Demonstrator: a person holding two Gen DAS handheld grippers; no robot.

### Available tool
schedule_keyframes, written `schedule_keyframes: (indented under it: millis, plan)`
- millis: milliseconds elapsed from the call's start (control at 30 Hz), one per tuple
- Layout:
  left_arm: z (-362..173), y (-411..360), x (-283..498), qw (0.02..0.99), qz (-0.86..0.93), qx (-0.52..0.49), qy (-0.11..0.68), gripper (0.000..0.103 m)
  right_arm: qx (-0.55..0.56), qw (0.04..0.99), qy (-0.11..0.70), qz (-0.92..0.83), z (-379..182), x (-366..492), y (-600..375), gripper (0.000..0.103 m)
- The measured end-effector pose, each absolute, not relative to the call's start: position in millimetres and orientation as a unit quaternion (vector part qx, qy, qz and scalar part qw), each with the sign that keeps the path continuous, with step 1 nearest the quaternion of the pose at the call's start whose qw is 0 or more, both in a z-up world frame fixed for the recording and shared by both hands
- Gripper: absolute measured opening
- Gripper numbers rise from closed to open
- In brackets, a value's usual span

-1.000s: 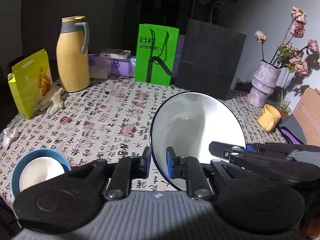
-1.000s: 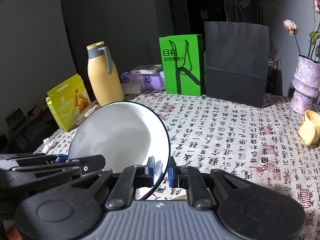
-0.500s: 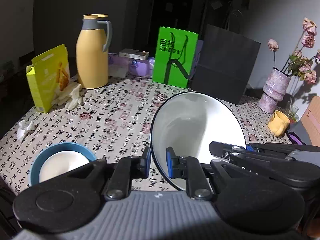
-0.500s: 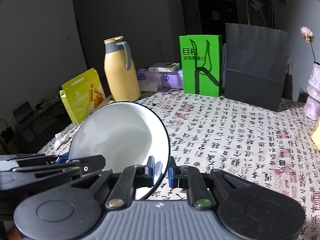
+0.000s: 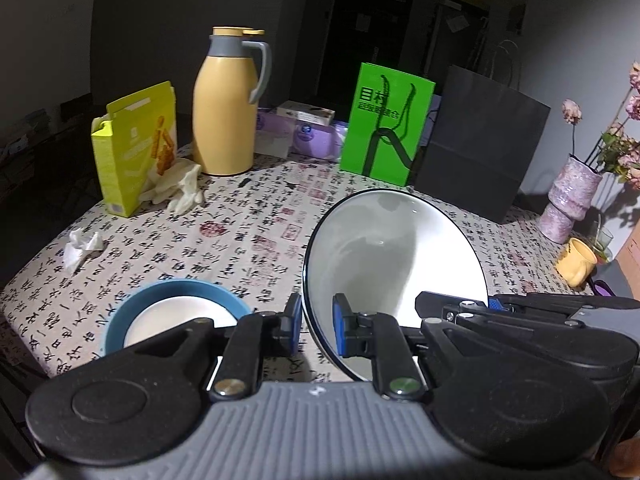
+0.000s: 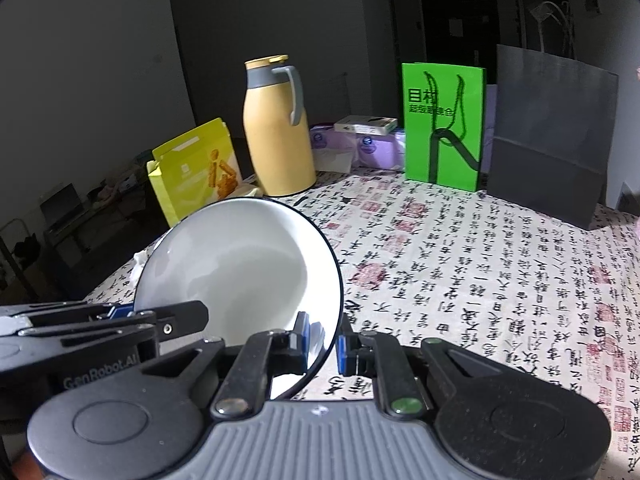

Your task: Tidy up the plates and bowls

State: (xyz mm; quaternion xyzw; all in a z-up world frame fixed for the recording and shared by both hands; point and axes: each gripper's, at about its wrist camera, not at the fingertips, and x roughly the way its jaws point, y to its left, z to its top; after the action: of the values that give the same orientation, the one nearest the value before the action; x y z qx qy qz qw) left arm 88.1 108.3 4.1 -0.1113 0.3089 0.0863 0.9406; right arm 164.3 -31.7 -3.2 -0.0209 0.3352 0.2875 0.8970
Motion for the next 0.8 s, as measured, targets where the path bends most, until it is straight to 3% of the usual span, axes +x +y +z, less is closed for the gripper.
schedule_keyframes:
  millis: [800]
  plan:
    - [-11, 175, 66, 0.932, 0.126, -0.147, 0.306, 0.016, -0.045, 0.876, 0.353, 0.325, -14, 161, 37, 0.013]
